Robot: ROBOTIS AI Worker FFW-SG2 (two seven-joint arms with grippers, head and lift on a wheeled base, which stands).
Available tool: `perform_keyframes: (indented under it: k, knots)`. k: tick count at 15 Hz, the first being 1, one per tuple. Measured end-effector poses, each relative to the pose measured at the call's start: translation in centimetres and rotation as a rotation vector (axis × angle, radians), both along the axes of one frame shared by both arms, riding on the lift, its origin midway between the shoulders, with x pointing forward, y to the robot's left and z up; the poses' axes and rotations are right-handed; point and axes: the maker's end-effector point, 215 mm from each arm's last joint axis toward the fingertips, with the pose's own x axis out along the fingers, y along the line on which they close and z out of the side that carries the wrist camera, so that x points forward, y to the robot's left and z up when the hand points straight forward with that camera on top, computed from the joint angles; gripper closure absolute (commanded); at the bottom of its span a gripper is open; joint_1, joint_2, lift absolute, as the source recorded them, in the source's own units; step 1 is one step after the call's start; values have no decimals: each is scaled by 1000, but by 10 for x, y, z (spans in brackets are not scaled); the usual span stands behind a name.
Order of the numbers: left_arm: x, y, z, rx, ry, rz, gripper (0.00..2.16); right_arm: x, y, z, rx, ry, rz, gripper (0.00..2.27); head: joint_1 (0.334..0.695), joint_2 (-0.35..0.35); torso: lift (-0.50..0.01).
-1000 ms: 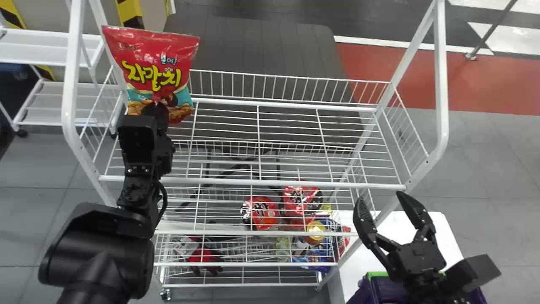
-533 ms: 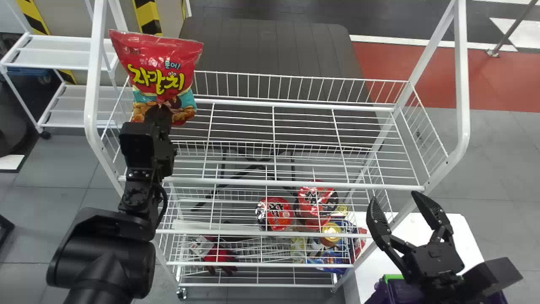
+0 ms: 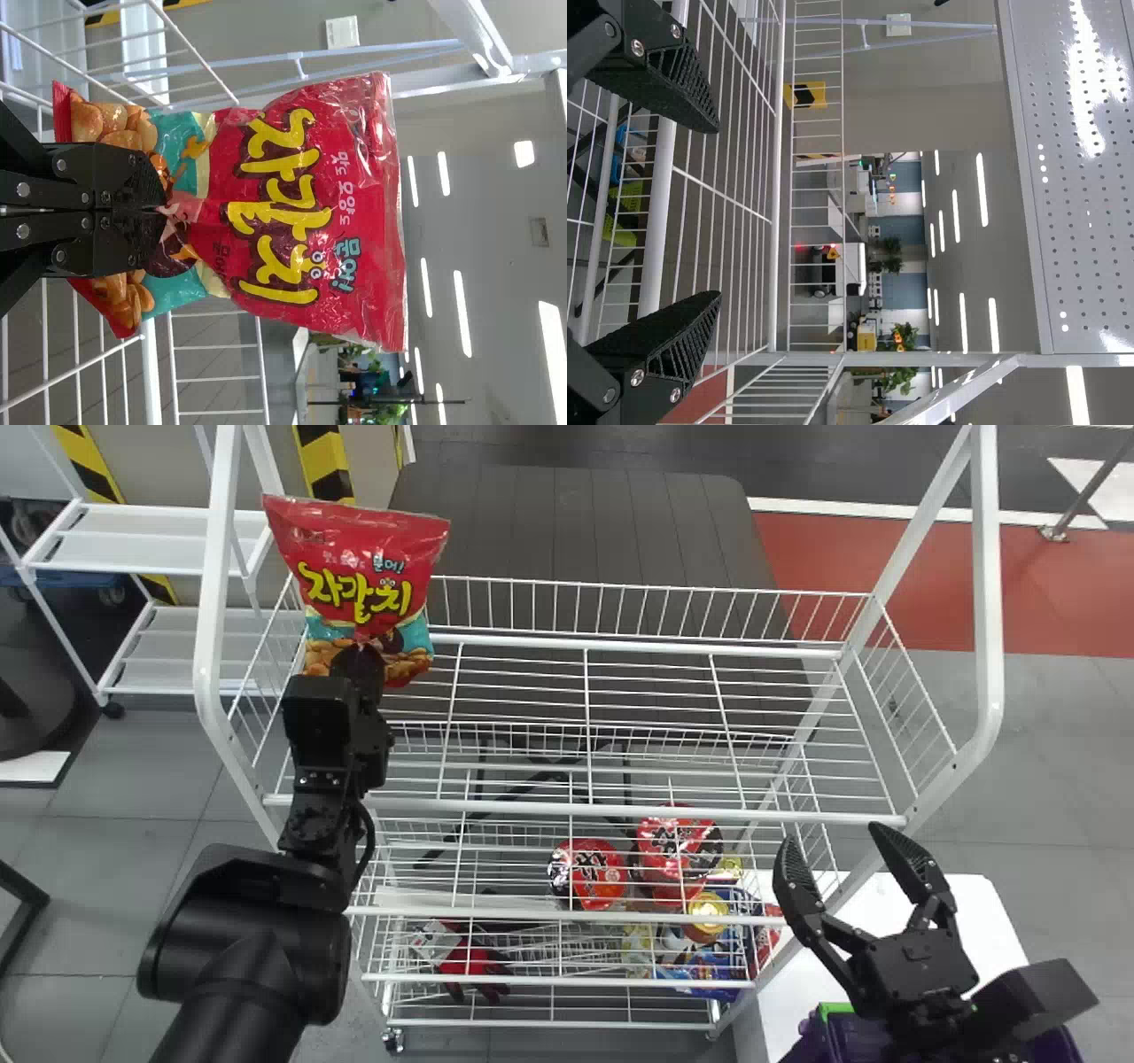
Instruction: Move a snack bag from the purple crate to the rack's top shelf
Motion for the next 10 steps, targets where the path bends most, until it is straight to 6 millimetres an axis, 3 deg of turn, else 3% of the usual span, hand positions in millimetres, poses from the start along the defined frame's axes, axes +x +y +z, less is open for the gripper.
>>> perform_keyframes:
  k: [4,5,7,8,10]
  knots:
    - [8,2,-12,-4,30,5,1096,3,-1,-4,2,4,-2,174,695,-68,1]
    - [9,2,-14,-4,33,5,923,3,-1,-5,3,6,-3,174,695,-68,1]
    - [9,3,-15,-4,35,6,245,5,-1,-6,5,6,-3,174,695,-67,1]
    - [10,3,-14,-5,35,4,6,5,-1,-5,5,5,-3,174,695,-67,1]
    - [10,5,-13,-6,33,7,19,6,0,-5,6,4,-2,174,695,-65,1]
